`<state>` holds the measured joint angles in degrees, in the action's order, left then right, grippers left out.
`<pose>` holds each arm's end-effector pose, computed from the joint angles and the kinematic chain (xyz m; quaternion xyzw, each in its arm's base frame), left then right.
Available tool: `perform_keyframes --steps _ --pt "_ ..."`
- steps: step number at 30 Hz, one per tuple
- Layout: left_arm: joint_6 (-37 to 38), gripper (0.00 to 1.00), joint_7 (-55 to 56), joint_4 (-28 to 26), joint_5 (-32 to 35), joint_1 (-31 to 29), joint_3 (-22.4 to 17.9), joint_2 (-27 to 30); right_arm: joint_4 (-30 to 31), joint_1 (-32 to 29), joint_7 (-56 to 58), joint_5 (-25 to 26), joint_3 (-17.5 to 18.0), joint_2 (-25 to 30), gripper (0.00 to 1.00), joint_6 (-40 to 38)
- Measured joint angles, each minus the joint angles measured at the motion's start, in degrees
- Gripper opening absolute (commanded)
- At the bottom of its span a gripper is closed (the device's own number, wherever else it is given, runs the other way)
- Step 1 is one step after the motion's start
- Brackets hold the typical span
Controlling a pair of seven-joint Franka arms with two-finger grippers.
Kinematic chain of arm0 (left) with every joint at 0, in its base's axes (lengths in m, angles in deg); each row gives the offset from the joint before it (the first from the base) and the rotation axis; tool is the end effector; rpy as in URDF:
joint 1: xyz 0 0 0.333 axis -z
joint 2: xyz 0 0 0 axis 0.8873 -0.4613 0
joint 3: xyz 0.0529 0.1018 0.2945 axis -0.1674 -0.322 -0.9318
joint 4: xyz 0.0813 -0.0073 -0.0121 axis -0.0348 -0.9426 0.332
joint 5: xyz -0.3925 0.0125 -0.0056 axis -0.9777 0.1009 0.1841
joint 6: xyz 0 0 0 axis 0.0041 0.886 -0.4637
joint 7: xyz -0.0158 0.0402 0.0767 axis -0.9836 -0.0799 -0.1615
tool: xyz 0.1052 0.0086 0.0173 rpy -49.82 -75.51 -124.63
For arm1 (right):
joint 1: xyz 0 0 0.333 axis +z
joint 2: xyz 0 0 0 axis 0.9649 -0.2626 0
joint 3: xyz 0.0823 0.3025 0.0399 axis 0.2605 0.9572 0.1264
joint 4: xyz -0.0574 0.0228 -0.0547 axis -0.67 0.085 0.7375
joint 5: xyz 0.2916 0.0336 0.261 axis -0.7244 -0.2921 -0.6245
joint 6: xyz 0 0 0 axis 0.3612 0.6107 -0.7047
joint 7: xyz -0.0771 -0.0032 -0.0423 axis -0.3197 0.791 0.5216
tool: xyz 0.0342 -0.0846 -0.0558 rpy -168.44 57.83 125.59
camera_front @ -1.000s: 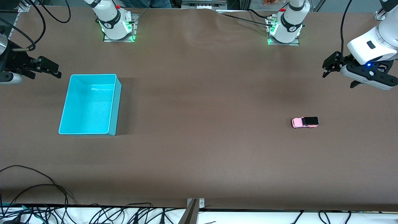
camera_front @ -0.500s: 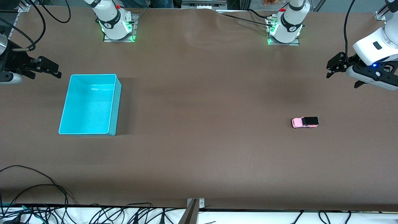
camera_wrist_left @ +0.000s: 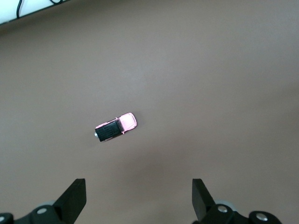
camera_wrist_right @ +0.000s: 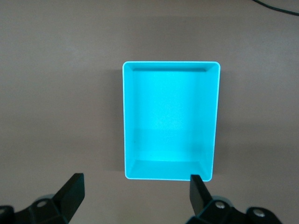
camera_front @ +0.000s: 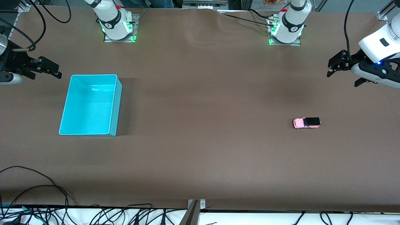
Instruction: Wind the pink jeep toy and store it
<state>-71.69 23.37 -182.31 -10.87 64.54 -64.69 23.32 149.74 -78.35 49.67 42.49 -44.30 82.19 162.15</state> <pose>0.5483 -0.0381 0.6124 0.9857 -0.1665 0.0161 0.0195 0.5574 0.0056 0.5970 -0.9995 -0.0107 0.0202 0.0205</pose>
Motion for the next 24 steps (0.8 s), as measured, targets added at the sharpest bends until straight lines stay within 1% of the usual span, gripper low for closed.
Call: perform_keyframes --steps 14,24 --pt "2.6 1.00 5.3 0.0 0.0 0.0 -0.6 0.0 0.0 0.0 0.0 0.0 0.0 0.0 1.00 0.0" --pt "3.0 1.00 6.3 0.0 0.0 -0.1 -0.9 0.0 0.0 0.0 0.0 0.0 0.0 0.0 1.00 0.0"
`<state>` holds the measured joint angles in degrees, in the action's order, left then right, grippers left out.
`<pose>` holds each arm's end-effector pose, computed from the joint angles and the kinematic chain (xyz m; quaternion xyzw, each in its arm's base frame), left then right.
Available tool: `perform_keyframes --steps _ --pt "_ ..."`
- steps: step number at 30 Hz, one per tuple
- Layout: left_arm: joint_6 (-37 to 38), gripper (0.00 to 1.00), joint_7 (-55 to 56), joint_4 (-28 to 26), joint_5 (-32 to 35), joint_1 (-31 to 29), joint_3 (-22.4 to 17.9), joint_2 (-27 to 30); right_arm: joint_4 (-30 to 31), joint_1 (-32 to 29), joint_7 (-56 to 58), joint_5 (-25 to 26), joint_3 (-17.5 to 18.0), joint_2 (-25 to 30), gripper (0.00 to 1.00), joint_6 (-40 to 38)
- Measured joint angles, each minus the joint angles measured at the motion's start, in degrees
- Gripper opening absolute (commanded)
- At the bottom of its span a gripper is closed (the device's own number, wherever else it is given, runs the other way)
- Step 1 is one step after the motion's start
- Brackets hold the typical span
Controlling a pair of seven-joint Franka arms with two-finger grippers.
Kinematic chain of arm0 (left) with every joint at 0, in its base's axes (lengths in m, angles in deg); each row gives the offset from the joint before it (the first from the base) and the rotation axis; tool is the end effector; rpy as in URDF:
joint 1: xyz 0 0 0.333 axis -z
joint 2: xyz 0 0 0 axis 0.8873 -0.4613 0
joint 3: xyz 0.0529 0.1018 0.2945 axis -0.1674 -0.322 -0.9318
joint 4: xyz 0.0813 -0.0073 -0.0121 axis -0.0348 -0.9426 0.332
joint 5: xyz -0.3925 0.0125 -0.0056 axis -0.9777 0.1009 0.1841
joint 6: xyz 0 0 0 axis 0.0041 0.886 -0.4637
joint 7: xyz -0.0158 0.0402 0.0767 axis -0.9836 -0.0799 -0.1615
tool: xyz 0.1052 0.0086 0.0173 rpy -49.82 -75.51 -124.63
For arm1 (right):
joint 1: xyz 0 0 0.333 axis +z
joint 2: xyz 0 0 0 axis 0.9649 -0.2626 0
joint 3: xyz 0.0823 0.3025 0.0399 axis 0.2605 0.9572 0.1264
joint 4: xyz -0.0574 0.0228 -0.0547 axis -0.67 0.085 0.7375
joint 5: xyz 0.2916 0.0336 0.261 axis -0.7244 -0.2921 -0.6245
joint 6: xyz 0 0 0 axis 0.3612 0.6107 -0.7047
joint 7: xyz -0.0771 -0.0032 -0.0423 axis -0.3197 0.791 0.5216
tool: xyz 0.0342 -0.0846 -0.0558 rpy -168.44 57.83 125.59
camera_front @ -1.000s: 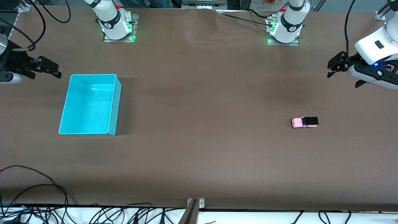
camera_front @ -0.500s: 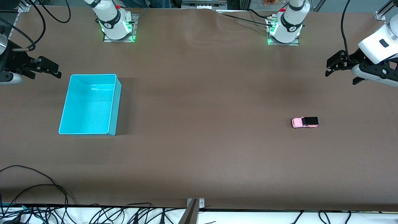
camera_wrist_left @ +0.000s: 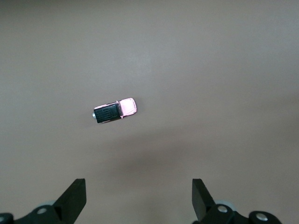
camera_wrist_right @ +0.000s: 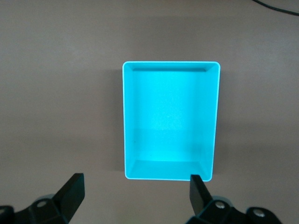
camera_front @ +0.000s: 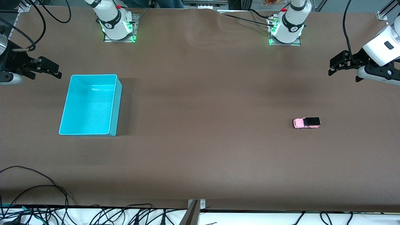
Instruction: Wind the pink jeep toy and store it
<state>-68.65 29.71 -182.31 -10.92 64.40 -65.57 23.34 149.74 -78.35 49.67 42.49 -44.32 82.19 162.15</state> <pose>0.5431 -0.0282 0.6079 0.9943 -0.1035 -0.0111 0.0225 0.5574 0.0054 0.5970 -0.9995 -0.0105 0.0202 0.0205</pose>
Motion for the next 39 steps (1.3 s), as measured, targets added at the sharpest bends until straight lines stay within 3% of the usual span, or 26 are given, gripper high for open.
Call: perform_keyframes --steps 39 --pt "0.0 1.00 0.0 0.0 0.1 -0.1 -1.1 0.0 0.0 0.0 0.0 0.0 0.0 0.0 1.00 0.0"
